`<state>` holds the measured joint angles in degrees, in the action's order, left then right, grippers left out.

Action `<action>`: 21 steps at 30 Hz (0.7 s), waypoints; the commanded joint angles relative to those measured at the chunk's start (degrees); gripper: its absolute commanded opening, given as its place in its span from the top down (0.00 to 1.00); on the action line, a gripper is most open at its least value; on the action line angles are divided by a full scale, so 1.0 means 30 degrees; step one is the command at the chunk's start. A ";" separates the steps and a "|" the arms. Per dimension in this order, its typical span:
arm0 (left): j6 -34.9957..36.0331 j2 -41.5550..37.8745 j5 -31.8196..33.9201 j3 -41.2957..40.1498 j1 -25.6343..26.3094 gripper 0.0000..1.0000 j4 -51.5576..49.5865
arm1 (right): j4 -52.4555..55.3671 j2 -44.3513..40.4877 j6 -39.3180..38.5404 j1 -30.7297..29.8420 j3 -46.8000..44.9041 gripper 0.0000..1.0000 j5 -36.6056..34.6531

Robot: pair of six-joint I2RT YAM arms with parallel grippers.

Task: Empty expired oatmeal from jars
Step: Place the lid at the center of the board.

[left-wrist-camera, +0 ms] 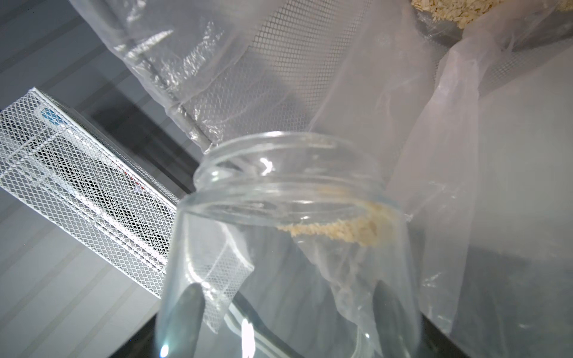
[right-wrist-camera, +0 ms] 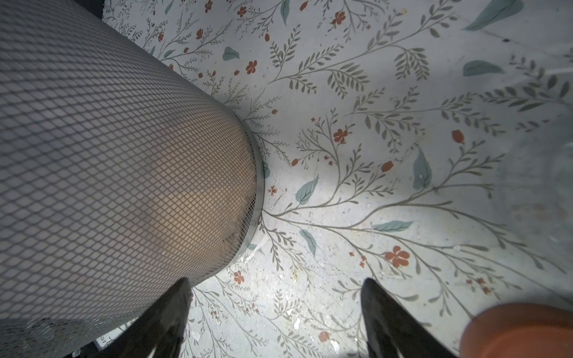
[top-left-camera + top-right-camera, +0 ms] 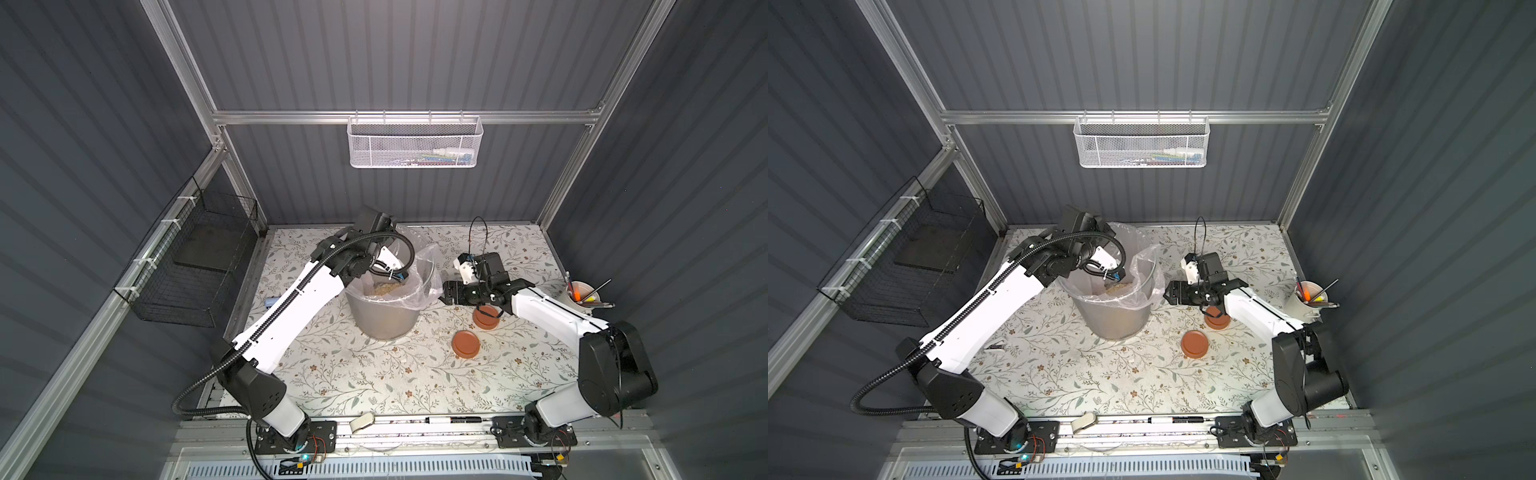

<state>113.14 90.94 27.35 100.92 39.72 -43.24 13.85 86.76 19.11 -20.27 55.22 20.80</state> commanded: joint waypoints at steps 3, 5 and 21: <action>-0.0766 -0.1273 -0.0072 -0.2141 0.0088 1.00 -0.0200 | 0.0306 -0.0349 0.0103 0.0125 0.0269 0.15 -0.0048; -0.1096 -0.1171 -0.0048 -0.3906 0.0088 1.00 -0.0164 | 0.0368 -0.0245 0.0191 0.0138 0.0413 0.15 0.0031; 0.0151 -0.0985 0.0538 -0.0080 0.0088 1.00 0.0494 | 0.0198 -0.0174 0.0192 0.0224 0.0259 0.15 0.0167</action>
<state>112.31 88.58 28.10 99.81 39.72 -42.63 14.55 86.63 19.53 -19.79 55.22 21.10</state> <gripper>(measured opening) 0.867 0.852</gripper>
